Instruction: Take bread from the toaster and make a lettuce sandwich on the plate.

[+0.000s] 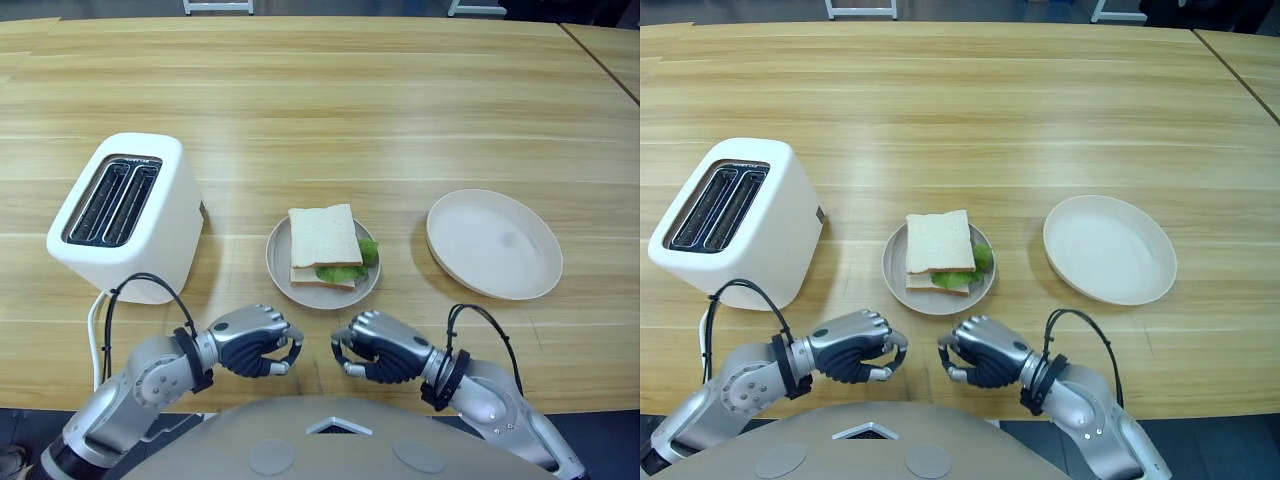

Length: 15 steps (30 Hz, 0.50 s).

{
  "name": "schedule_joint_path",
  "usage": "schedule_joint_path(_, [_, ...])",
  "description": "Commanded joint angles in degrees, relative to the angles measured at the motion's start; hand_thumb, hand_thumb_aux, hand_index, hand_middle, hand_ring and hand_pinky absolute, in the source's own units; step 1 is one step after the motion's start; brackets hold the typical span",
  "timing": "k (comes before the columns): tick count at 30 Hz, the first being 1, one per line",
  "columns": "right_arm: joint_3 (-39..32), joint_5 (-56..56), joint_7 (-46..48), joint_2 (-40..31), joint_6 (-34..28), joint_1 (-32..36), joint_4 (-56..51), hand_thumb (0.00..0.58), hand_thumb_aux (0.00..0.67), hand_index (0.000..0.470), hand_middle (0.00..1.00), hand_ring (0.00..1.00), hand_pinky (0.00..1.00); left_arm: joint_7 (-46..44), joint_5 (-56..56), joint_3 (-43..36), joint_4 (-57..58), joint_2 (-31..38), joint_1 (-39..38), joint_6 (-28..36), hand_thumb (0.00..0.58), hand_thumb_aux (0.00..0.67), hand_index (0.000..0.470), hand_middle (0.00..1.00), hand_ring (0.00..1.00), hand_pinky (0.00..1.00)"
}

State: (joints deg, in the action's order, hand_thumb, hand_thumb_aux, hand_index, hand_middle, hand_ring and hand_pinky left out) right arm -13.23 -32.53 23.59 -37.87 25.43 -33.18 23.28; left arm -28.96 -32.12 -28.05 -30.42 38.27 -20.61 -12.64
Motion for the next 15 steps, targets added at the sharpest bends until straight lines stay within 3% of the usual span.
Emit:
schedule_joint_path(1, [-2.47,-7.50,-1.94,0.23,0.24,1.43,-2.96,0.580,0.670,0.470,1.00,1.00,1.00,0.70,-10.77,-3.48,7.04,-1.52,3.09,0.58,0.580,0.670,0.470,1.00,1.00,1.00])
schedule_joint_path(5, [-5.90,-15.17,-6.21,3.66,-1.98,6.80,-9.42,0.580,0.670,0.470,1.00,1.00,1.00,5.09,-18.67,-6.25,13.72,-6.61,7.09,1.62,0.580,0.670,0.470,1.00,1.00,1.00])
schedule_joint_path(8, [-8.29,-20.76,-10.83,7.36,-5.09,14.09,-16.31,0.580,0.670,0.470,1.00,1.00,1.00,10.53,-24.81,-7.48,23.95,-11.93,15.19,4.41,0.580,0.670,0.470,1.00,1.00,1.00])
schedule_joint_path(15, [-12.60,-29.56,-19.86,15.20,-14.29,37.46,-37.87,0.580,0.670,0.470,1.00,1.00,1.00,23.50,-37.05,-8.93,49.02,-19.06,36.34,13.11,0.580,0.670,0.470,1.00,1.00,1.00])
